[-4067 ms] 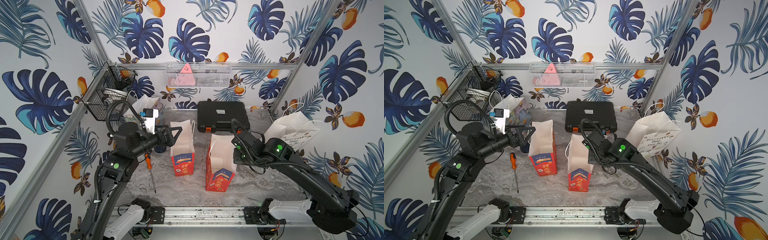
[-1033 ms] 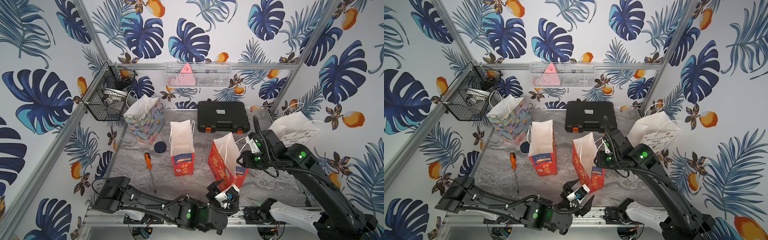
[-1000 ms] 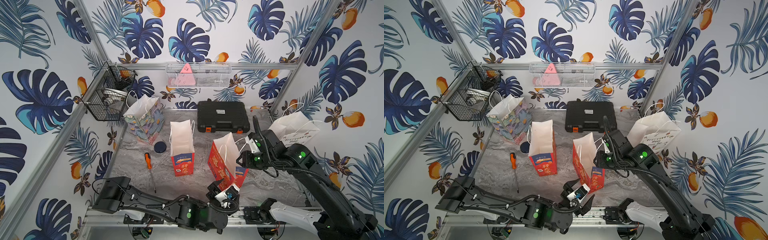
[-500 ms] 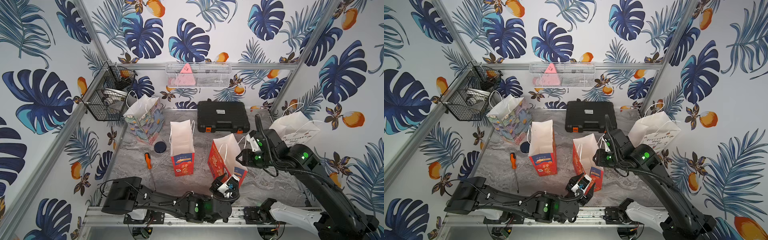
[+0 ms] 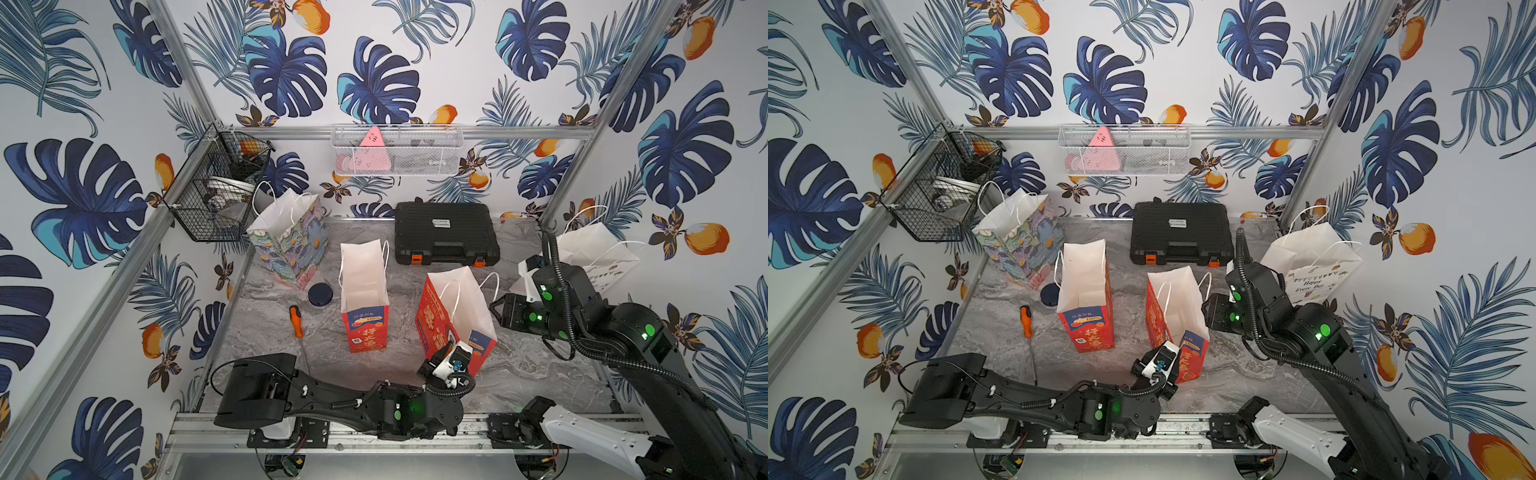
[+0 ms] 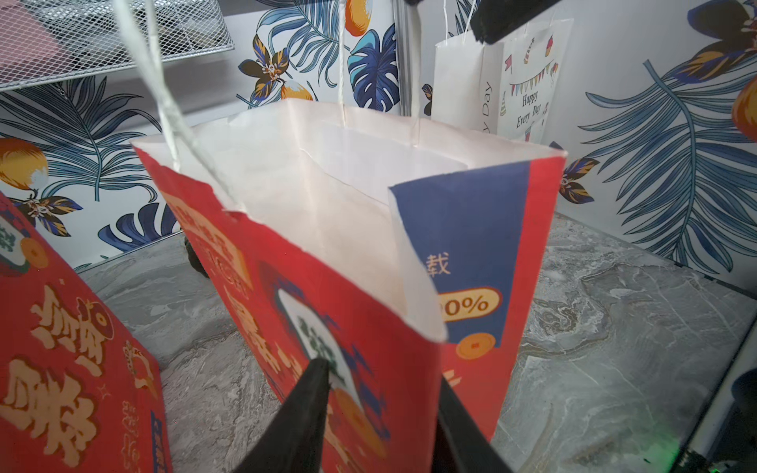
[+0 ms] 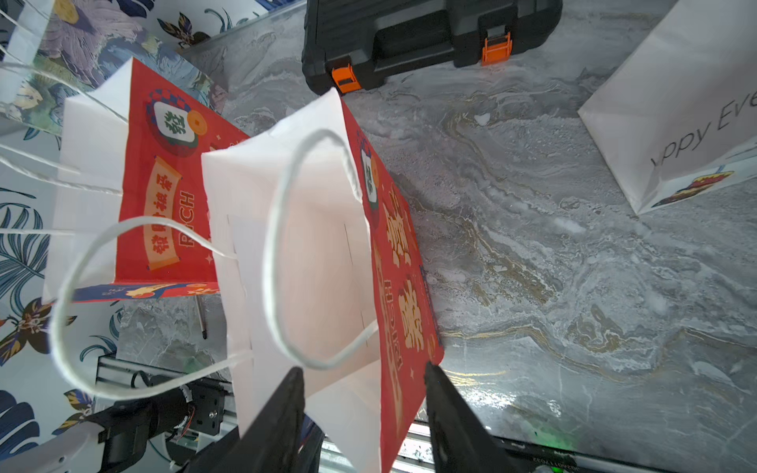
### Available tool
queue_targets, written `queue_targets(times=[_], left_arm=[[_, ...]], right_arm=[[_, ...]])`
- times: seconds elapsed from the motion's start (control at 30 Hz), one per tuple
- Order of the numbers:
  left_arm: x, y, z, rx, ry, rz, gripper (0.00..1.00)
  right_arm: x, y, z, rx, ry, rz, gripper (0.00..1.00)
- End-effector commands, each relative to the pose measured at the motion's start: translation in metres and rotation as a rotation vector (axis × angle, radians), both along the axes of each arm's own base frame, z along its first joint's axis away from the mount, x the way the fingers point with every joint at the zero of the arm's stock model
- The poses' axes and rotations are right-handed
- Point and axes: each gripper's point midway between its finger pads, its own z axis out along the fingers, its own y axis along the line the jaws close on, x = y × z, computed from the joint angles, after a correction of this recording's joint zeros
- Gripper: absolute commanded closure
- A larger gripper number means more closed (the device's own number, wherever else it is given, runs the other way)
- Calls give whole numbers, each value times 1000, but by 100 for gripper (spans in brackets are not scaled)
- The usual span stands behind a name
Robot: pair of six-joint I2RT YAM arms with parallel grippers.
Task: Put away the paper bag
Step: Adjust the paper bag at the center of the board.
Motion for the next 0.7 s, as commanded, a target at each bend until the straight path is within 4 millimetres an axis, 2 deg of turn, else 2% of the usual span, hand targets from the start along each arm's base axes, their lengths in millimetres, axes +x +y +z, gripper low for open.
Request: queue_targets(times=[0.0, 0.07, 0.2, 0.37, 0.53, 0.67], left_arm=[[1, 4, 9, -39, -16, 7, 66], [1, 6, 8, -31, -17, -8, 74], [0, 9, 5, 7, -18, -36, 81], [1, 19, 8, 35, -4, -78, 97], [-2, 33, 9, 55, 30, -172, 99], [-7, 47, 8, 67, 84, -275, 100]], right_arm=[[4, -11, 11, -26, -54, -35, 49], [4, -14, 17, -28, -78, -41, 48], [5, -18, 26, -36, -118, -44, 47], [8, -32, 21, -120, -104, -96, 45], [14, -47, 15, -196, -81, -186, 42], [14, -63, 26, -227, -128, -254, 41]])
